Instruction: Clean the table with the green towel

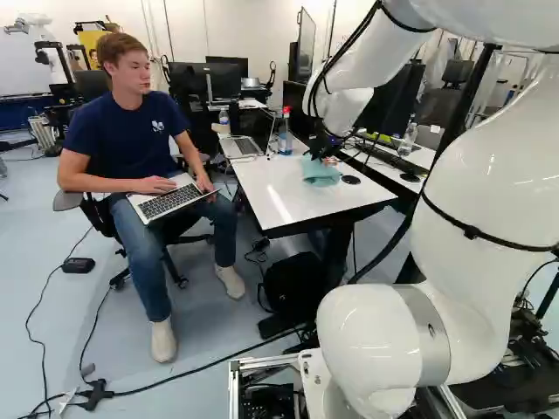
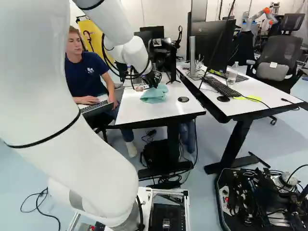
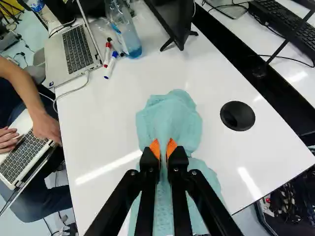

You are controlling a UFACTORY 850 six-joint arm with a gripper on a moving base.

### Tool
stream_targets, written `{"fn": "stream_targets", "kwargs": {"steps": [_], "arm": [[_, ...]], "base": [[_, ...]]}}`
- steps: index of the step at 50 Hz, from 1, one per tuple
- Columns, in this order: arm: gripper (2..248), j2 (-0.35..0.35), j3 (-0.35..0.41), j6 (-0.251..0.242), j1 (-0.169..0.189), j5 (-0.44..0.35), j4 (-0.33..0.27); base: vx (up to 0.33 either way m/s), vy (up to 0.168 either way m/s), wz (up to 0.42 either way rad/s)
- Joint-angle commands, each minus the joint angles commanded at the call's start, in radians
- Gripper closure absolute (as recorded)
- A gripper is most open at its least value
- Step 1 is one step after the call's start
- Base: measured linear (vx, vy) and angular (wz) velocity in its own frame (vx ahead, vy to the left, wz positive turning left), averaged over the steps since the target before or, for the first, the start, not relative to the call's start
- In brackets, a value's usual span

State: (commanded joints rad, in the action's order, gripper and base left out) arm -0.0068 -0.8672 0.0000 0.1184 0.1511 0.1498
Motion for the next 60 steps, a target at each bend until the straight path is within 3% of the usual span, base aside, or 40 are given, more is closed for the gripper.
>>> {"fn": "stream_targets", "kwargs": {"steps": [25,60], "arm": [[214,-0.001,-0.001,0.0,0.002,0.0,0.0],[214,-0.046,-0.048,0.0,0.047,0.0,0.0]], "base": [[0.0,0.0,0.0],[0.0,0.0,0.0]]}}
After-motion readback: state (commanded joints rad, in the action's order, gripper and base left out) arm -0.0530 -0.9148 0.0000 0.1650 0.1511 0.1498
